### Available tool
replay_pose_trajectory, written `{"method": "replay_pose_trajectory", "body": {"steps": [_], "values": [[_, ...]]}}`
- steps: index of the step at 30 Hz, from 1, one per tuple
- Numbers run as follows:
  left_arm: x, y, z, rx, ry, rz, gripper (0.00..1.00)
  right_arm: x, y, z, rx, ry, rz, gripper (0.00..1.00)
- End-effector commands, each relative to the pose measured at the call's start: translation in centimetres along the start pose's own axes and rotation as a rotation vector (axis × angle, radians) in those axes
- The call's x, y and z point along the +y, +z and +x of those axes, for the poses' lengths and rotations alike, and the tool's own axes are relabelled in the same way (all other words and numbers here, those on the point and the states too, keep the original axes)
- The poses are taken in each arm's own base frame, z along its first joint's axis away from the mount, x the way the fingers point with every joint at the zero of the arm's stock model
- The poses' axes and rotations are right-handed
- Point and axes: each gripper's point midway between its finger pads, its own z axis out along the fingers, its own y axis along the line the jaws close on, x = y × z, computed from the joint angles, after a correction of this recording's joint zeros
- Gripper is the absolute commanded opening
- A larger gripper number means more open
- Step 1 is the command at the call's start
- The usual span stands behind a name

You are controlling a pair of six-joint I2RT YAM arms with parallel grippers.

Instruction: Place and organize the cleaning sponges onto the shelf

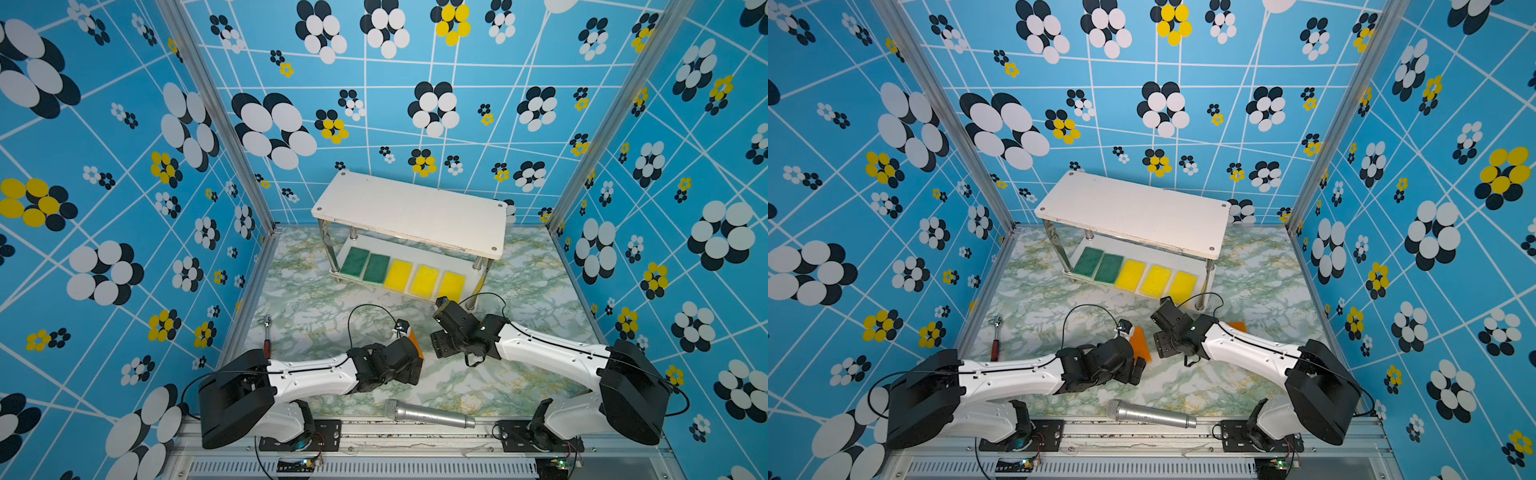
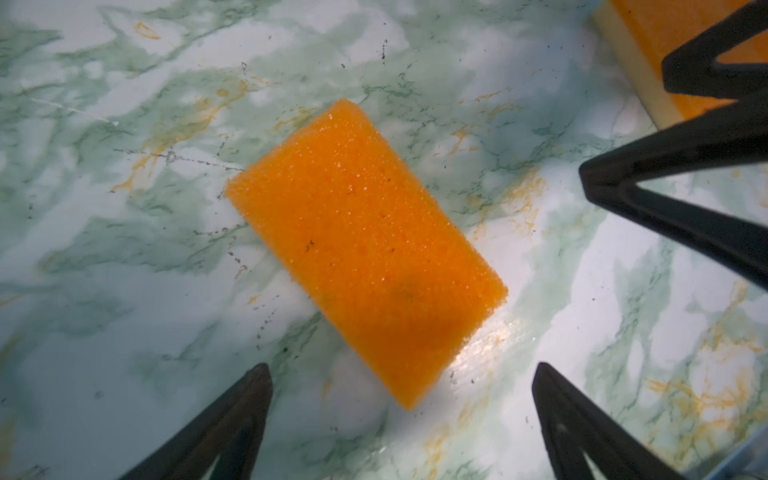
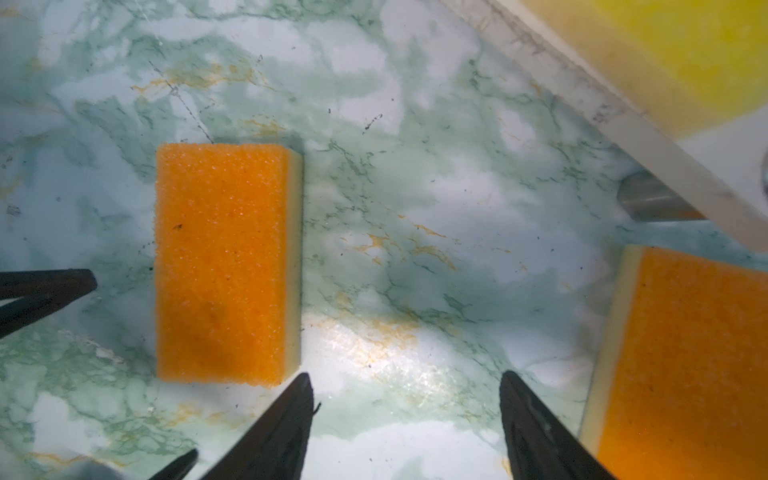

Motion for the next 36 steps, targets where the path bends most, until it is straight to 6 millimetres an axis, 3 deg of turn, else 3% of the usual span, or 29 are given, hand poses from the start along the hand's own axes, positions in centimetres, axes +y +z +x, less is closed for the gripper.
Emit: {"method": "replay_pose_trajectory", "body": {"steps": [1, 5, 13, 22, 29, 33, 36], "values": [[-1.1, 0.9, -0.4, 0.02, 0.002, -0.045, 0.99, -1.5, -0.5, 0.7, 0.001, 0.007, 0.039, 0.73], [-2.0, 2.1, 0.4, 0.083, 0.005, -0.096, 0.99, -1.9, -0.3, 1.2, 0.0, 0.029, 0.026, 0.73], [0.6, 0.7, 0.5, 0.032, -0.081, -0.22, 0.99, -2.5, -0.2, 1.8, -0.008, 0.058, 0.012, 0.73], [2.5, -1.6, -0.2, -0.077, -0.129, -0.195, 0.99, -3.0, -0.6, 1.6, -0.027, 0.059, 0.01, 0.74], [2.3, -0.3, -0.2, -0.047, -0.18, -0.13, 0.99, -3.3, -0.2, 1.5, -0.017, 0.036, 0.024, 0.74], [3.2, 0.0, -0.1, -0.044, -0.249, -0.091, 0.99, -3.8, 1.0, 1.2, -0.004, 0.015, 0.079, 0.74], [4.4, -0.7, -0.3, -0.074, -0.3, -0.069, 0.99, -3.0, 2.0, 0.6, 0.012, 0.006, 0.077, 0.73]]}}
